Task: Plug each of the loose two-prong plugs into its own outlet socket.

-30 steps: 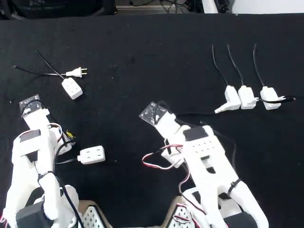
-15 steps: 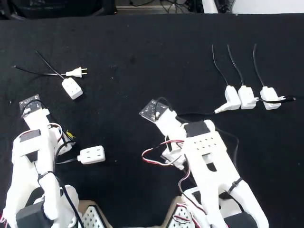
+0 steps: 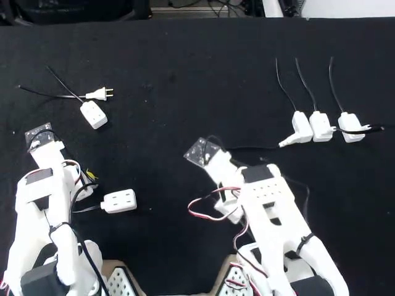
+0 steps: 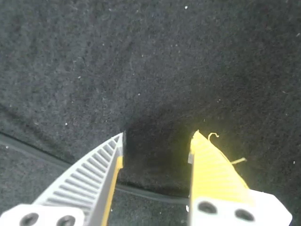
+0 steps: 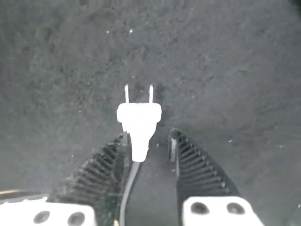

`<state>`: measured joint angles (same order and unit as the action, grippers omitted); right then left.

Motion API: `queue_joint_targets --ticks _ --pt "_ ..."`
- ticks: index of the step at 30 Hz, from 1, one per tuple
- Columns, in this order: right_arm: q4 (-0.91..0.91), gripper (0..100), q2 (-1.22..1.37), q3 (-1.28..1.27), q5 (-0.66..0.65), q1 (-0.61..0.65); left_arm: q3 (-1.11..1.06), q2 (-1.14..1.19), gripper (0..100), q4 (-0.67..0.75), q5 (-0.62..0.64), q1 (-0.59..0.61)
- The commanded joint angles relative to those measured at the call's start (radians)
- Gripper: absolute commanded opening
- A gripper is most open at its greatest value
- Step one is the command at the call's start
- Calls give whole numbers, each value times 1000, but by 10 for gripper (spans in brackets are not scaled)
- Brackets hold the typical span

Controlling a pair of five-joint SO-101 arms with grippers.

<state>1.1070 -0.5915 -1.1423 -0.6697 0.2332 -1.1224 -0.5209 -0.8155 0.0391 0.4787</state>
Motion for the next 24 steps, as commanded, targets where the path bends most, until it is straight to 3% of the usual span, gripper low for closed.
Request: queue_joint_targets --ticks 1,5,14,24 --pt "-107 126 7 -35 -26 -25 5 -25 230 9 6 -1" --pt "-221 126 7 -94 -25 -23 4 -25 230 9 5 -1" --pt "-89 127 5 -68 -17 55 7 -25 230 9 6 -1" --pt "-100 120 -2 -68 34 147 4 -26 230 9 6 -1"
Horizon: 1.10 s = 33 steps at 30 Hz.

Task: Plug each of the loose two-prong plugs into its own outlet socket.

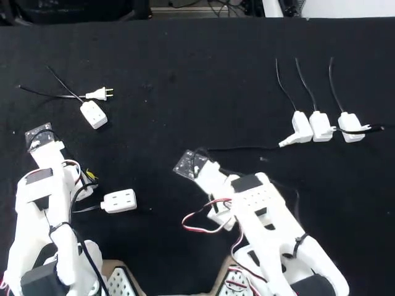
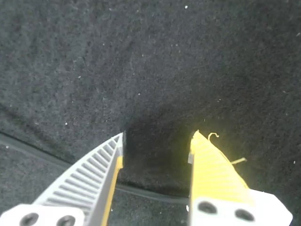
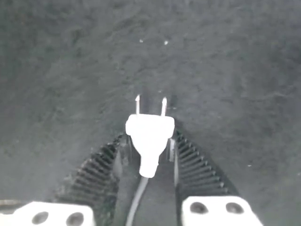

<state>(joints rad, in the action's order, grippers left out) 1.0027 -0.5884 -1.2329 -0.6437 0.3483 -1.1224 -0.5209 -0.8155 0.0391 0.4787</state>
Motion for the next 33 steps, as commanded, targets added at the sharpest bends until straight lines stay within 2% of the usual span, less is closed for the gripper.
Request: queue_joint_targets --ticks 1,4,9,14,17,20,26,29,33 --pt "3 104 -5 24 6 32 4 -26 230 9 6 -1" --pt "8 5 -5 51 12 28 4 -26 230 9 6 -1" --pt "57 11 -5 147 8 25 4 -28 230 9 6 -1" --pt "-91 11 4 154 6 15 4 -28 230 9 6 -1" --pt "-175 11 2 71 14 72 4 -28 230 9 6 -1" --pt "-155 14 2 22 37 138 4 -28 230 9 6 -1" --pt "-17 172 -5 22 75 250 5 -26 230 9 8 -1" --pt "34 180 -7 48 75 296 4 -28 230 9 6 -1" --pt "89 180 -7 116 78 276 4 -26 230 9 6 -1"
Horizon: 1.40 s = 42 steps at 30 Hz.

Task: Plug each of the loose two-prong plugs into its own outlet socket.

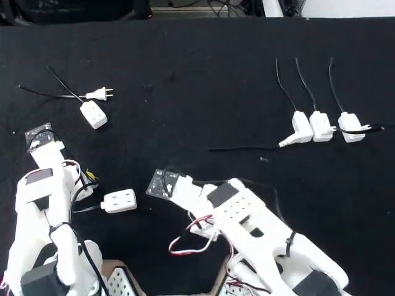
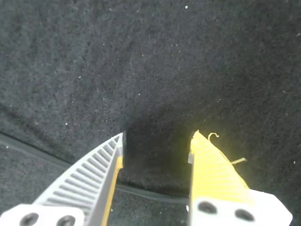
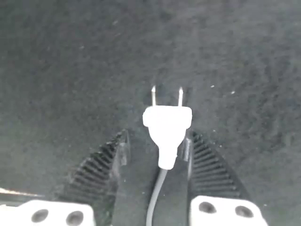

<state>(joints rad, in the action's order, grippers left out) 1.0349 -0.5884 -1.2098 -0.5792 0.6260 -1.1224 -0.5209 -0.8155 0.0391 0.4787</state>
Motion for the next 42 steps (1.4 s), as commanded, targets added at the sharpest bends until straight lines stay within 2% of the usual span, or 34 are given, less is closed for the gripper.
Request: queue_joint_targets --ticks 1,7,15,21,26,36,42 --pt "75 180 -7 110 14 -9 4 -26 230 9 6 -1" --pt "155 180 -7 171 9 -25 4 -28 230 9 6 -1" --pt "18 180 -7 134 -15 -141 4 -29 230 9 6 -1" --pt "-130 180 -5 -13 -9 -87 4 -29 230 9 6 -1" --pt "-123 180 -4 -42 -9 -38 5 -29 230 9 6 -1" --pt "-63 178 -5 -47 -17 -38 5 -29 230 9 6 -1" --pt "-64 84 -5 -39 -18 -37 5 -29 230 9 6 -1"
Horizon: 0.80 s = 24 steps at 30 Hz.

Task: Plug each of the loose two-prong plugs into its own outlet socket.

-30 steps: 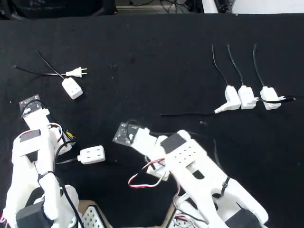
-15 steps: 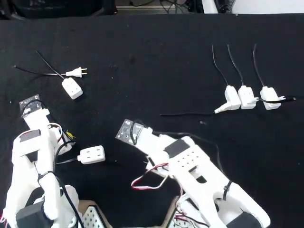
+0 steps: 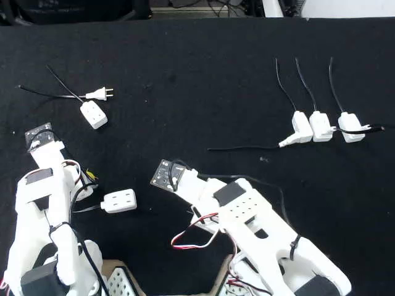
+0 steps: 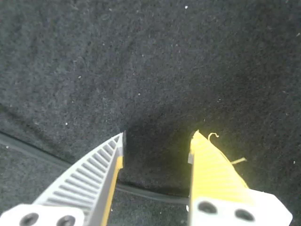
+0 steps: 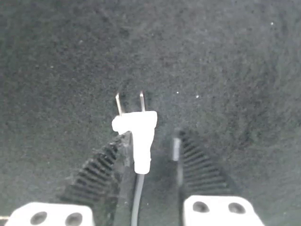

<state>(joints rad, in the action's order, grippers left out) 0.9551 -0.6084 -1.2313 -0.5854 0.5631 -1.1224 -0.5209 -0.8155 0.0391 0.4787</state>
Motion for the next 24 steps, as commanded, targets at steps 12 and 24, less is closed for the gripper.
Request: queue_joint_targets --ticks 12,24 --pt "55 80 15 -18 -29 292 4 -31 230 9 6 -1" --pt "57 81 22 -19 -44 354 5 -31 230 9 8 -1"
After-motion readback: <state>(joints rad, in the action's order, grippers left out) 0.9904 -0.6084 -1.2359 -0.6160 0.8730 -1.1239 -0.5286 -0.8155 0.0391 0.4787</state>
